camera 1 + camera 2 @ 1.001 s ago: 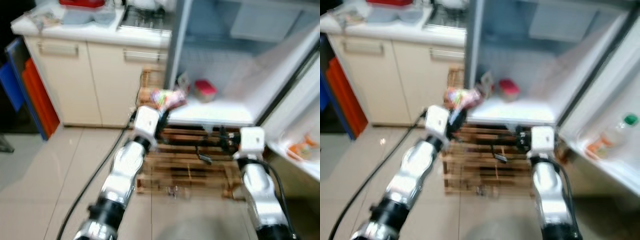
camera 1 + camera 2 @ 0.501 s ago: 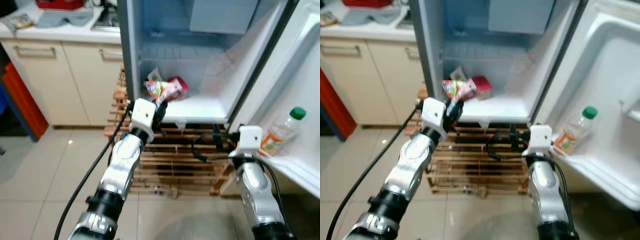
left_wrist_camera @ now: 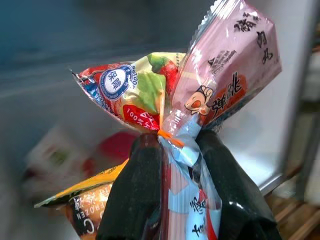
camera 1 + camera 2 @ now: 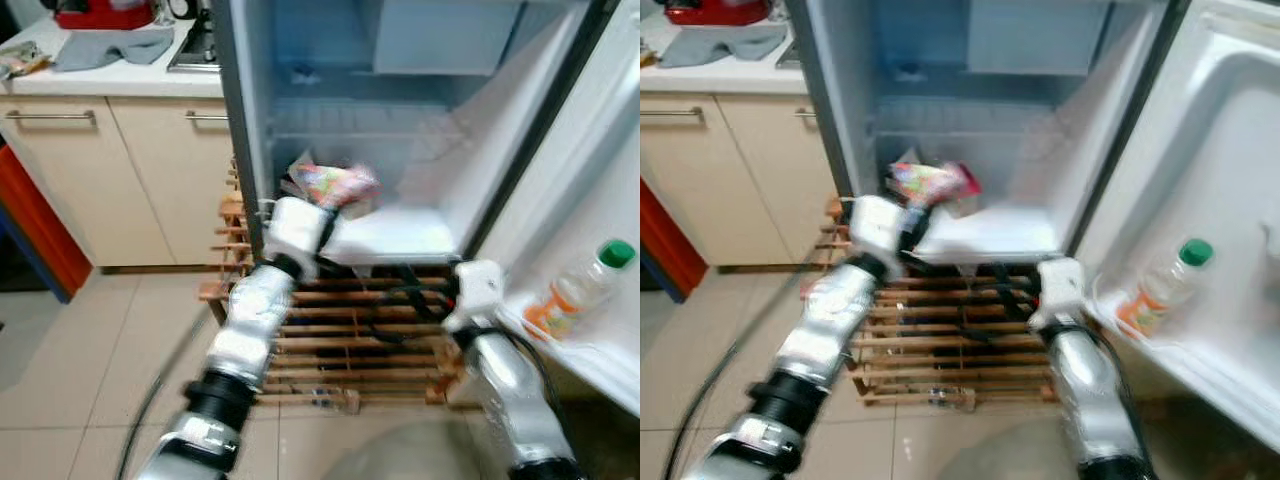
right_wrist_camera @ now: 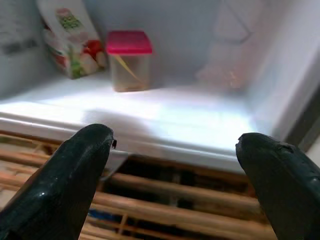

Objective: Restocking fridge

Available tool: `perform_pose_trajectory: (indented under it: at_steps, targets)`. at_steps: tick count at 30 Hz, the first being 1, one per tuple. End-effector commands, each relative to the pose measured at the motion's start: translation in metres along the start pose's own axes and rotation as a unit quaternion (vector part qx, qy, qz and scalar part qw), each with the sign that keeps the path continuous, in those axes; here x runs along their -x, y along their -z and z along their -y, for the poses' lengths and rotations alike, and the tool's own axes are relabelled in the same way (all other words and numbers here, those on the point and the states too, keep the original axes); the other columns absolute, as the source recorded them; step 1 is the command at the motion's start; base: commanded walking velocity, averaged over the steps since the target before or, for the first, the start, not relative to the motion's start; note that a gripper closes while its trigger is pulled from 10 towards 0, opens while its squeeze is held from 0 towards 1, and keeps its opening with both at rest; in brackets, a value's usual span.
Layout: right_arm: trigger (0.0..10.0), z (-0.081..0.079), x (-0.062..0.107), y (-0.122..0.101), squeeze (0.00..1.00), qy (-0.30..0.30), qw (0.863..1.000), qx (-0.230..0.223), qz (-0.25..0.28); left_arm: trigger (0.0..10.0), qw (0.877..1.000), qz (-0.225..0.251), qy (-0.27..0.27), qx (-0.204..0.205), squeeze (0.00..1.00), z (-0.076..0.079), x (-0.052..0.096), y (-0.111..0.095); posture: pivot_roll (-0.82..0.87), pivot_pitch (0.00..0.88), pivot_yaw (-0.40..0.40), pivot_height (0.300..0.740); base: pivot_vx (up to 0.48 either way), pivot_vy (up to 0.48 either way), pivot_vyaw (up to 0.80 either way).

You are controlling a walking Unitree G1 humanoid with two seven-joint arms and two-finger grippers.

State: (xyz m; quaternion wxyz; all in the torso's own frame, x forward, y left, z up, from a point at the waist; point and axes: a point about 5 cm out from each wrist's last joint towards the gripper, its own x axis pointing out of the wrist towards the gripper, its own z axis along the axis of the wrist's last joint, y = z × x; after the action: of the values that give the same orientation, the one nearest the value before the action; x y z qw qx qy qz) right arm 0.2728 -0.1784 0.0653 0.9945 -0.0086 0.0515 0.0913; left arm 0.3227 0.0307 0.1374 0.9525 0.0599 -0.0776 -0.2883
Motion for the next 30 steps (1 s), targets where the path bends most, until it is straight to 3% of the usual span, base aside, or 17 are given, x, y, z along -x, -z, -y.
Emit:
perform_pose_trajectory:
  at_steps: [1,7,20,25,30]
  targets:
    - [10.0,-0.013,-0.007,-0.011,1.00,-0.023,1.000,-0.007,0.019,10.0,1.000,0.015,-0.017,-0.009,0.00,-0.014,-0.002,-0.008,-0.12,0.000,-0.021,0.740,0.461,0.000,0.00]
    - [10.0,-0.015,-0.006,-0.011,1.00,-0.032,0.999,-0.006,0.018,10.0,0.999,0.035,-0.033,0.017,0.00,-0.017,-0.007,-0.016,-0.13,0.000,-0.020,0.740,0.461,0.000,0.00]
    - [10.0,-0.018,-0.004,-0.017,1.00,-0.054,0.998,-0.004,0.023,10.0,0.997,0.052,-0.061,0.004,0.00,-0.027,-0.013,-0.030,-0.13,0.000,-0.024,0.740,0.000,0.000,0.00]
    - [10.0,-0.021,-0.007,-0.026,1.00,-0.065,0.997,-0.012,0.032,10.0,0.997,0.045,-0.063,-0.031,0.00,-0.036,-0.027,-0.038,-0.15,0.000,-0.023,0.740,0.000,0.000,0.00]
    - [10.0,-0.032,-0.010,-0.049,1.00,-0.102,0.993,0.000,0.059,10.0,0.996,0.024,-0.081,-0.030,0.00,-0.055,-0.048,-0.048,-0.22,0.000,-0.037,0.740,0.000,0.000,0.00]
